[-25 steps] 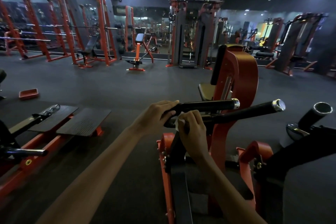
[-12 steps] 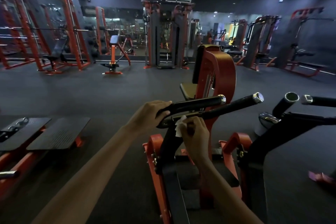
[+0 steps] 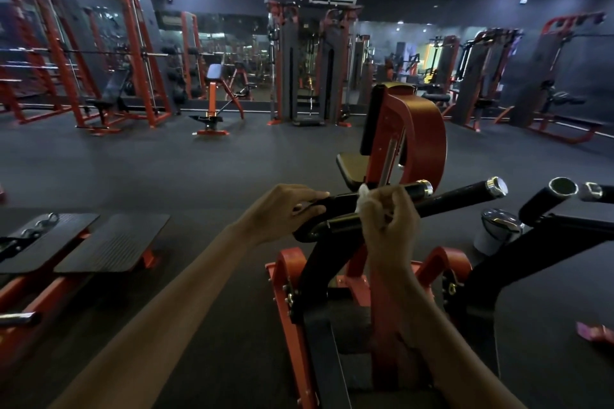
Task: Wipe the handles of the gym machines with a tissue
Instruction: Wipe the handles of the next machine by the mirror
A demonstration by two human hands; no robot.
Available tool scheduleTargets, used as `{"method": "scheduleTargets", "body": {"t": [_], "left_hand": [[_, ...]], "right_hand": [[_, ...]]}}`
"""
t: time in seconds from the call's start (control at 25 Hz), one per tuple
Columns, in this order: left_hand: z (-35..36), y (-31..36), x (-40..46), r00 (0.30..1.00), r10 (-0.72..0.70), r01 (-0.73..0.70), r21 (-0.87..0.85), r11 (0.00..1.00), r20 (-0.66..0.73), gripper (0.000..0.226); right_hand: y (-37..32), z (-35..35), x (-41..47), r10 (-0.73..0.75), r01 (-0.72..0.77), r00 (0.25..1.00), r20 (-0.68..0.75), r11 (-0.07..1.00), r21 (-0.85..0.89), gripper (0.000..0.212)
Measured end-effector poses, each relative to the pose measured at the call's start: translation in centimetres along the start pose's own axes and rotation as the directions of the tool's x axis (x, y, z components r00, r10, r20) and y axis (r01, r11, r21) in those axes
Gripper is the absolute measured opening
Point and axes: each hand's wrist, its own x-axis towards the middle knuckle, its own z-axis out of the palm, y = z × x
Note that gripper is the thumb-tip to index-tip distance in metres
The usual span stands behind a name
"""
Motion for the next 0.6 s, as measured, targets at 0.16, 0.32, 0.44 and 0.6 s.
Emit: {"method": "scheduleTargets", "body": {"t": [0.16, 0.32, 0.44, 0.6], "left_hand": [[-0.8, -1.7, 0.6, 1.000, -0.026, 0.026, 0.003, 1.000, 0.005, 0.033], [-1.0, -4.2, 0.3, 0.999, -0.019, 0.020, 0.020, 1.000, -0.042, 0.035], [-1.4, -6.8, 0.2, 1.000, 0.004, -0.003, 0.020, 1.000, -0.015, 0.035], [-3.7, -11.2, 0.2, 0.998, -0.044, 0.040, -0.074, 0.996, -0.050, 0.037]], "right_hand": [[-1.4, 1.1, 4.6, -0.133, 0.139, 0.990, 0.046, 0.979, -0.150, 0.010], [-1.7, 2.6, 5.8, -0.110, 0.138, 0.985, 0.130, 0.961, -0.239, 0.003], [-2.3, 4.2, 6.8, -0.008, 0.085, 0.981, 0.194, 0.917, -0.390, 0.002], [-3.7, 9.1, 8.5, 0.113, 0.127, 0.939, 0.326, 0.764, -0.632, 0.007]]}}
